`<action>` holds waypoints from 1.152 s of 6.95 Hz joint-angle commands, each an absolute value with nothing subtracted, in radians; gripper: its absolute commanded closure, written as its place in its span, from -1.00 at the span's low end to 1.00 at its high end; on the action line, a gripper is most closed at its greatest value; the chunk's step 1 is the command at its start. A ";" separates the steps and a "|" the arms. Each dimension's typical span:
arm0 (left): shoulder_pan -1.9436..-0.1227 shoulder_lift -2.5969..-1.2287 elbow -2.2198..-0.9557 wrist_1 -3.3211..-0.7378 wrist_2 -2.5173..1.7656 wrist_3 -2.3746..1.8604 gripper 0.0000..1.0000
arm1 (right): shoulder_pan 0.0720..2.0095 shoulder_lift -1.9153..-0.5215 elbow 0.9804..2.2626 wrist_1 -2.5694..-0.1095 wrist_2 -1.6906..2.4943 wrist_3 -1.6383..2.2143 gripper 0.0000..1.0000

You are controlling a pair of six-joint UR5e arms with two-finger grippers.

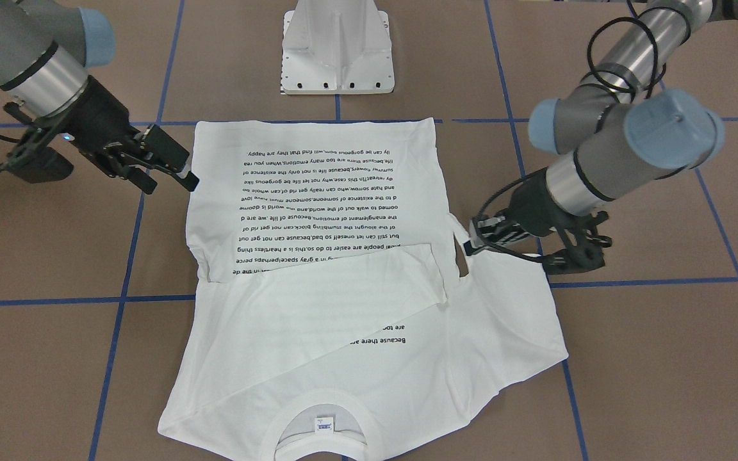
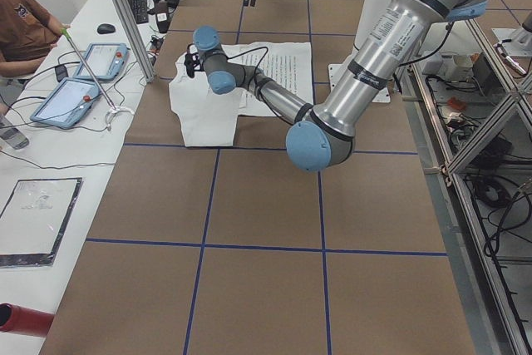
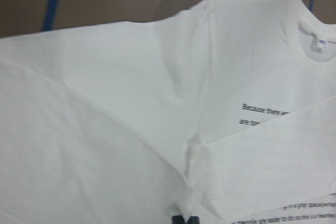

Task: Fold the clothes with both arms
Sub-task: 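Fold the other sleeve across the chest with the left gripper while the right arm withdraws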

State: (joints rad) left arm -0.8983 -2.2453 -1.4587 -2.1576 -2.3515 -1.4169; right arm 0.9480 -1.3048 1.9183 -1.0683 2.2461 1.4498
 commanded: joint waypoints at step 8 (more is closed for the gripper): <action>-0.451 -2.793 -1.014 -2.279 -1.735 -1.652 1.00 | 1.045 -1.485 1.936 -1.066 2.287 1.356 -0.99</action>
